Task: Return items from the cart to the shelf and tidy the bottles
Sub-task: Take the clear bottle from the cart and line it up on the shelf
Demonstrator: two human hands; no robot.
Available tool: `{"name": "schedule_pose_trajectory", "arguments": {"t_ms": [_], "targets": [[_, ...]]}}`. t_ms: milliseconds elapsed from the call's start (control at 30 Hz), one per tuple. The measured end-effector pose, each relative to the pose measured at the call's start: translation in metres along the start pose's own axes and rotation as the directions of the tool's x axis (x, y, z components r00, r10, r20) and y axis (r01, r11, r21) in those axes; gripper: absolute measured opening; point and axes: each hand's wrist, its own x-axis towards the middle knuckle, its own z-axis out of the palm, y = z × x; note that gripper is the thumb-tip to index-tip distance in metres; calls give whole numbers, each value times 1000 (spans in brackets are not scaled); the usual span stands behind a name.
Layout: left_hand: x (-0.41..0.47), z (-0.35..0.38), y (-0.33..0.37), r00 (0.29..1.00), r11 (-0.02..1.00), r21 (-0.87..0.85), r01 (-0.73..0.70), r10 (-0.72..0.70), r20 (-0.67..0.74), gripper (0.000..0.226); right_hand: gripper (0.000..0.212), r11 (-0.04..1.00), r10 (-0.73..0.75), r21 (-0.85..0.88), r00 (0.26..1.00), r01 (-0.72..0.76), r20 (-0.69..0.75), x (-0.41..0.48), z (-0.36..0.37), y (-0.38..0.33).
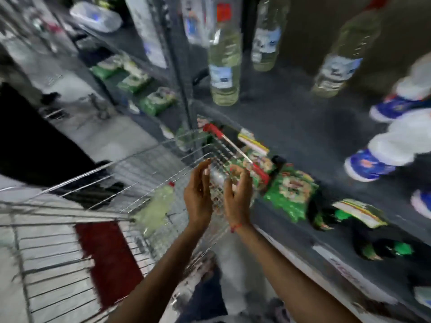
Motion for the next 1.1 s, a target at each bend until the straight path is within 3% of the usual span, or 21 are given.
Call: {"name": "schedule_pose_trajectory", "arguments": {"t_ms": [233,400,467,567,700,833,933,1100], "targets": [[38,-62,-137,960,958,107,266,-252,-126,33,27,954,284,-172,922,-244,263,-7,154,51],[45,-75,-242,857,809,289,511,-506,-100,58,28,875,460,-331,817,-353,347,-14,219,102],[42,-78,-283,823,725,454,519,-566,-37,69,31,799,585,-407,729,-442,355,-17,237,123],[37,-80,-330,769,554,725,408,-637,54,84,36,682,724,-489,597,-543,347,-20,253,144],[39,-72,-355,734,457,819,347,-676,67,107,41,605,794,-522,508,-601,335,-26,267,172],[46,-64,-367,735,420,808,413,-678,-24,107,38,593,803,-514,493,-619,334,-27,267,195],[55,-69,-374,735,421,810,408,-678,-17,103,33,571,819,-498,493,-653,293,-17,256,187],[55,-84,-365,724,600,633,490,-684,87,101,36,590,807,-466,493,-659,325,3,231,168]]}}
